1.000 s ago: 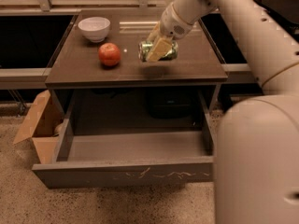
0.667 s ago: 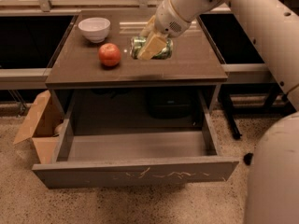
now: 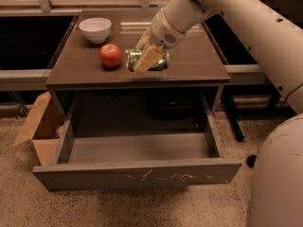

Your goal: Place green can into top drawer

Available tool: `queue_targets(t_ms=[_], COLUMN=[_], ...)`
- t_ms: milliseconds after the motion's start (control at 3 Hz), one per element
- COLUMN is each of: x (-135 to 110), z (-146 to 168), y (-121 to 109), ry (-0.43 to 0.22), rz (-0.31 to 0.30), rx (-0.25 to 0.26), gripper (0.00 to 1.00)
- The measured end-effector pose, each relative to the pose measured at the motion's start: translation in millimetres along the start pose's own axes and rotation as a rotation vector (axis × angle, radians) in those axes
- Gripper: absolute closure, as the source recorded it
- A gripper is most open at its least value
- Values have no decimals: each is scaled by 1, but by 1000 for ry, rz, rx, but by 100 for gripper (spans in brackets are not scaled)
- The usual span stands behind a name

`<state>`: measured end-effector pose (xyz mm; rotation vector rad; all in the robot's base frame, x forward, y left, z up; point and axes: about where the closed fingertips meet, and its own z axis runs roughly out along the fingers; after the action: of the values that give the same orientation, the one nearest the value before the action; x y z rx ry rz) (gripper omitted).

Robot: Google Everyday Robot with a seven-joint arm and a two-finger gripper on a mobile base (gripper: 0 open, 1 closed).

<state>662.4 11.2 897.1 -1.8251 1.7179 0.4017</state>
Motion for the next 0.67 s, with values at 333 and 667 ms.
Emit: queue_targets(t_ms=[333,667], x=[-7,-20], z=[27,43], y=[27,56], ry=[17,61], rz=[21,47], rx=[-35,2], gripper=[100,100])
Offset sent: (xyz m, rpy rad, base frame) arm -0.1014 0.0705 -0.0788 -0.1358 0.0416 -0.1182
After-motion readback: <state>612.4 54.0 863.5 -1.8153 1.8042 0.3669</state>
